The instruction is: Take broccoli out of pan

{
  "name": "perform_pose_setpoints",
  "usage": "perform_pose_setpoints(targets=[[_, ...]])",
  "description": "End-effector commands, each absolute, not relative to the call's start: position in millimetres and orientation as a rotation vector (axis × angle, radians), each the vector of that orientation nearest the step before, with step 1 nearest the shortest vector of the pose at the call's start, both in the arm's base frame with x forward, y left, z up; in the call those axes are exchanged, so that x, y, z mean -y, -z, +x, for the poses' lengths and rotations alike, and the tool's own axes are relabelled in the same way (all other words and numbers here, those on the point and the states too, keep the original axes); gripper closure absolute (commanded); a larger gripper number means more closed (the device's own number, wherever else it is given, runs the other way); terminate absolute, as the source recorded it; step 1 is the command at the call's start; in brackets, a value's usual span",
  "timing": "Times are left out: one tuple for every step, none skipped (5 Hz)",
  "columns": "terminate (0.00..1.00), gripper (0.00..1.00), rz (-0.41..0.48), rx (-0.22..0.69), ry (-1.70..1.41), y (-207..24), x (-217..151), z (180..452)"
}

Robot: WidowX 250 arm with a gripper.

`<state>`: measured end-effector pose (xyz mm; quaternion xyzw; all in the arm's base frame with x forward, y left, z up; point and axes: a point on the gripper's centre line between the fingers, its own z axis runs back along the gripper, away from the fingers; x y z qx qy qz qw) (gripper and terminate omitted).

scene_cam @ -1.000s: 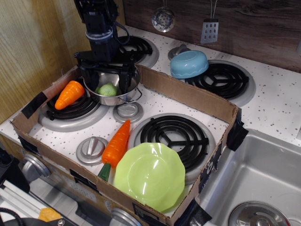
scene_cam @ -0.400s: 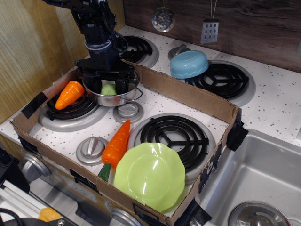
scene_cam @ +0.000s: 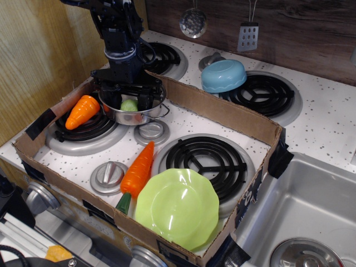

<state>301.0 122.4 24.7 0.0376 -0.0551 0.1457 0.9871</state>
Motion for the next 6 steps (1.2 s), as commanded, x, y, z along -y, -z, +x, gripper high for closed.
perform_pose_setpoints(targets=[[0.00, 1.00, 0.179, 0.188, -0.270, -95.6, -117.8, 314.6], [0.00, 1.00, 0.177, 0.193, -0.292, -107.8, -114.4, 306.6], [0.00, 1.00, 0.196, 0.180, -0.345, -112.2, -111.1, 284.0], [0.00, 1.00, 0.190, 0.165, -0.394, -113.0, -111.8, 264.5], [0.00, 1.00, 0.171, 0.153, -0.413, -103.6, -120.2, 247.8], [0.00, 1.00, 0.147, 0.158, -0.434, -87.9, -126.7, 234.8]])
